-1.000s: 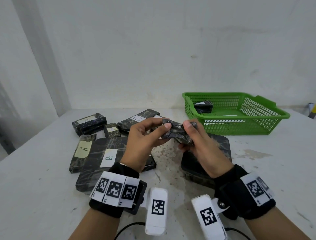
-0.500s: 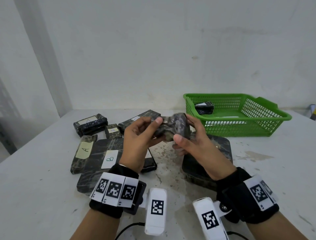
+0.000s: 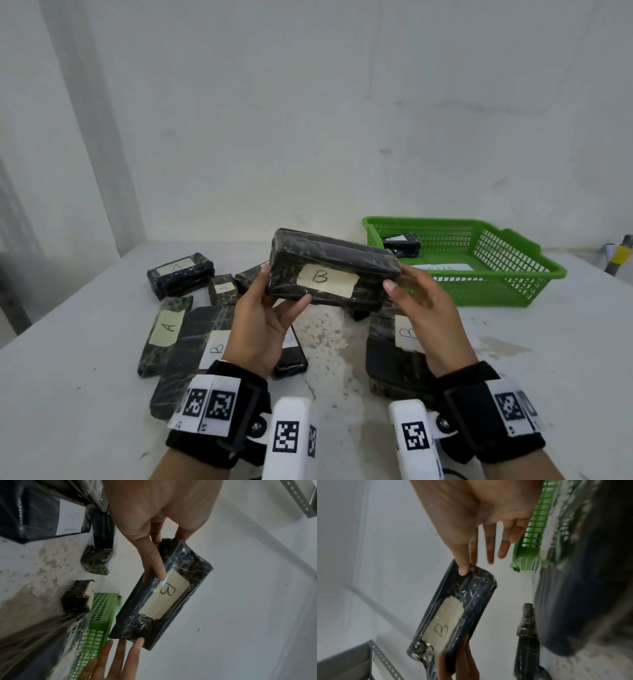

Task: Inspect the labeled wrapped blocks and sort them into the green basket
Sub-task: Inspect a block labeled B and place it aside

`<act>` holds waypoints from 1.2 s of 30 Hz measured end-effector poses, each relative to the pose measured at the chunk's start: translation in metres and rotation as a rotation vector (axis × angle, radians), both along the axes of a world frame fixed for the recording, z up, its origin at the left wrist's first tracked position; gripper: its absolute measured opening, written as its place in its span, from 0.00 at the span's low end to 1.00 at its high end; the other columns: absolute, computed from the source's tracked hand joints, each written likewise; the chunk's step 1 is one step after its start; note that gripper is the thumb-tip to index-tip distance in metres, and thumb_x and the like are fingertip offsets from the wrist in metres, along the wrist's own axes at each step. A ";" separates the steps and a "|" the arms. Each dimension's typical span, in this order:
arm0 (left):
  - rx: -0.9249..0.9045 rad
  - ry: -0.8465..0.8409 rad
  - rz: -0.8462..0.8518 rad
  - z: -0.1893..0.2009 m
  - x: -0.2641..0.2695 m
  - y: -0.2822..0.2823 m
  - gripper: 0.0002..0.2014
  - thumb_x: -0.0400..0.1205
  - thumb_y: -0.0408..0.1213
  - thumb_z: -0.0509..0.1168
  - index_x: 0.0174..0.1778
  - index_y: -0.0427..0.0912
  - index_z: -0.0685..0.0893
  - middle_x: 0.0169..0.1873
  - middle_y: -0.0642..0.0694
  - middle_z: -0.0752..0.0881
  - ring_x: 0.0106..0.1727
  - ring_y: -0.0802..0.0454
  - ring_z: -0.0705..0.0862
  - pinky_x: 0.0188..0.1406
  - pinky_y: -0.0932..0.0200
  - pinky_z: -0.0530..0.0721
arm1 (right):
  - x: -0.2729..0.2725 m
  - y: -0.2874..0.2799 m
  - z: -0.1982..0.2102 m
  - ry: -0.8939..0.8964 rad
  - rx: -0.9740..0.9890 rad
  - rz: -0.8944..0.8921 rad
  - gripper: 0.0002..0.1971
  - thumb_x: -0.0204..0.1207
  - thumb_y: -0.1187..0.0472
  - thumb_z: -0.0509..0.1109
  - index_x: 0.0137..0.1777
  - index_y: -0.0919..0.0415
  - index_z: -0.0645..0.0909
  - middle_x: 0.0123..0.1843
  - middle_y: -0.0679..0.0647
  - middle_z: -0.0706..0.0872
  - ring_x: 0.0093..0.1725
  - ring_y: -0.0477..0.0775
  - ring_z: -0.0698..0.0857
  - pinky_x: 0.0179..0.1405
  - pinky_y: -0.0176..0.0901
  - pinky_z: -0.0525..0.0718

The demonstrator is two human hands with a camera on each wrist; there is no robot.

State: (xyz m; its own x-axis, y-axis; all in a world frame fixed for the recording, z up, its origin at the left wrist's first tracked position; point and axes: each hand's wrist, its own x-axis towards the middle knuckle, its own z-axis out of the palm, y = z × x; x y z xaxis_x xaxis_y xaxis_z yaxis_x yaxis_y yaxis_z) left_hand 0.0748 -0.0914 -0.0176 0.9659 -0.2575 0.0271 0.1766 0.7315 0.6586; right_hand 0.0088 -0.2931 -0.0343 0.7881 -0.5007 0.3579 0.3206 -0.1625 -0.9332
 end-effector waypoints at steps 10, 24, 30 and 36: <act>0.290 -0.032 -0.104 0.019 -0.008 -0.005 0.17 0.91 0.42 0.52 0.58 0.42 0.86 0.45 0.40 0.93 0.42 0.39 0.93 0.32 0.58 0.91 | -0.014 -0.007 0.025 0.005 0.112 0.008 0.12 0.77 0.57 0.73 0.59 0.47 0.82 0.38 0.48 0.89 0.40 0.45 0.85 0.37 0.41 0.79; 0.495 -0.062 -0.179 0.060 -0.017 -0.084 0.15 0.90 0.40 0.55 0.54 0.35 0.84 0.48 0.34 0.90 0.42 0.39 0.92 0.39 0.53 0.92 | -0.035 -0.088 0.075 0.028 0.217 -0.132 0.16 0.75 0.67 0.76 0.61 0.65 0.80 0.48 0.62 0.87 0.43 0.55 0.89 0.32 0.38 0.90; 0.650 -0.009 -0.167 0.058 0.027 -0.131 0.13 0.89 0.38 0.59 0.49 0.30 0.81 0.47 0.33 0.83 0.45 0.37 0.85 0.43 0.47 0.86 | 0.001 -0.176 0.105 0.132 0.164 -0.254 0.19 0.72 0.70 0.78 0.61 0.77 0.82 0.52 0.68 0.85 0.38 0.57 0.86 0.26 0.40 0.90; 1.022 -0.037 -0.126 0.054 0.093 -0.171 0.13 0.85 0.40 0.66 0.46 0.30 0.79 0.46 0.35 0.78 0.44 0.38 0.78 0.51 0.43 0.84 | 0.061 -0.256 0.141 0.285 -0.001 -0.305 0.24 0.79 0.56 0.74 0.73 0.65 0.78 0.62 0.65 0.86 0.57 0.62 0.87 0.54 0.47 0.88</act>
